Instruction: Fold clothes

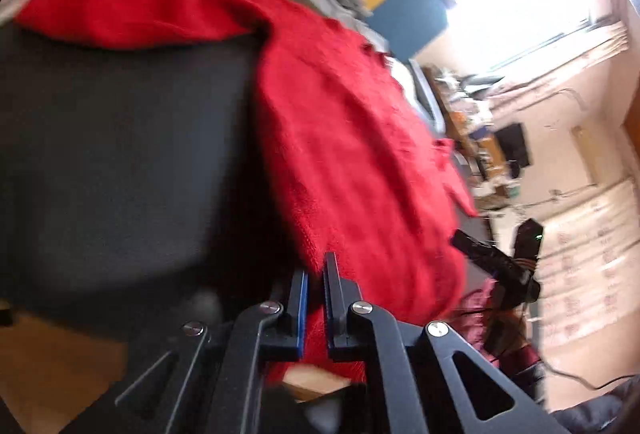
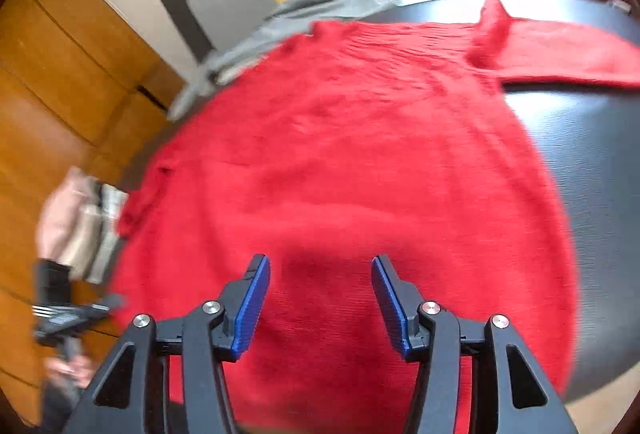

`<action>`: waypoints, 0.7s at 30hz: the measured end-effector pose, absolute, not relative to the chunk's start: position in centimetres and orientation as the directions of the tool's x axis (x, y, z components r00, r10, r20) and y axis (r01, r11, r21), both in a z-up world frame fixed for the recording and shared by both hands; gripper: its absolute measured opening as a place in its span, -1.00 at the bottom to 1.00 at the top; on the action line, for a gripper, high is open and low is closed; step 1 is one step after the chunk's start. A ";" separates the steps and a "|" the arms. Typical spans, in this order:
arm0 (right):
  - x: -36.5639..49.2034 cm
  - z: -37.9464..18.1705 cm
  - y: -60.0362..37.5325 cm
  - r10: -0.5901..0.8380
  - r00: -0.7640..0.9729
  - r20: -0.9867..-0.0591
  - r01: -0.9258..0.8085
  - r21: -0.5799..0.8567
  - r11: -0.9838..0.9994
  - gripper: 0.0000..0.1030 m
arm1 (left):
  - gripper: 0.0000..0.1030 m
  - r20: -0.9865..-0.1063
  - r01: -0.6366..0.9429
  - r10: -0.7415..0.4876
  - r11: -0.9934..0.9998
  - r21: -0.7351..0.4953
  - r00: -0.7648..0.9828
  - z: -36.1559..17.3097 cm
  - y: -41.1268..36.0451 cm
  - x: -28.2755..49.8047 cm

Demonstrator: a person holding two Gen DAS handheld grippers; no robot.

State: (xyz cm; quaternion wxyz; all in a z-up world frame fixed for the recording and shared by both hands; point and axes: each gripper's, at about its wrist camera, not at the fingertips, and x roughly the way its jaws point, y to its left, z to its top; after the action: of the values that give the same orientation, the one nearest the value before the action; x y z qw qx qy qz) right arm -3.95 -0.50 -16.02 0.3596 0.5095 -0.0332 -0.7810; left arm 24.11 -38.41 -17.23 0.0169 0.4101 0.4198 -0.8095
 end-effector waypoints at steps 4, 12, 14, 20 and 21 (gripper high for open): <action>-3.6 -17.6 -1.5 -0.454 -0.268 -0.850 0.563 0.244 -0.790 0.06 | -0.91 -0.758 0.456 0.267 -0.664 -0.592 -0.595 -19.3 -39.2 25.2; -2.9 -17.7 -3.1 -0.344 -0.296 -0.891 0.639 0.083 -0.765 0.06 | -0.91 -0.821 0.465 0.232 -0.729 -0.502 -0.521 -19.4 -38.4 25.3; -2.9 -17.6 -3.0 -0.342 -0.282 -0.896 0.646 0.086 -0.758 0.07 | -0.87 -0.830 0.459 0.238 -0.740 -0.491 -0.504 -18.8 -38.3 25.2; -4.6 -17.5 -2.3 -0.418 -0.205 -0.885 0.662 0.189 -0.725 0.27 | -0.57 -0.813 0.485 0.127 -0.746 -0.456 -0.569 -15.1 -41.9 22.6; -5.0 -17.5 -3.3 -0.433 -0.189 -0.881 0.659 0.213 -0.722 0.36 | -0.56 -0.811 0.487 0.102 -0.754 -0.440 -0.576 -14.5 -42.3 21.9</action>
State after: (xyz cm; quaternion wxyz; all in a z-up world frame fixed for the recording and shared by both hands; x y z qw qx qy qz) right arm -4.95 -3.26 -17.55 0.3574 0.5268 0.1072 -0.7637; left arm 21.86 -42.35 -14.46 0.1169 0.4455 0.3305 -0.8238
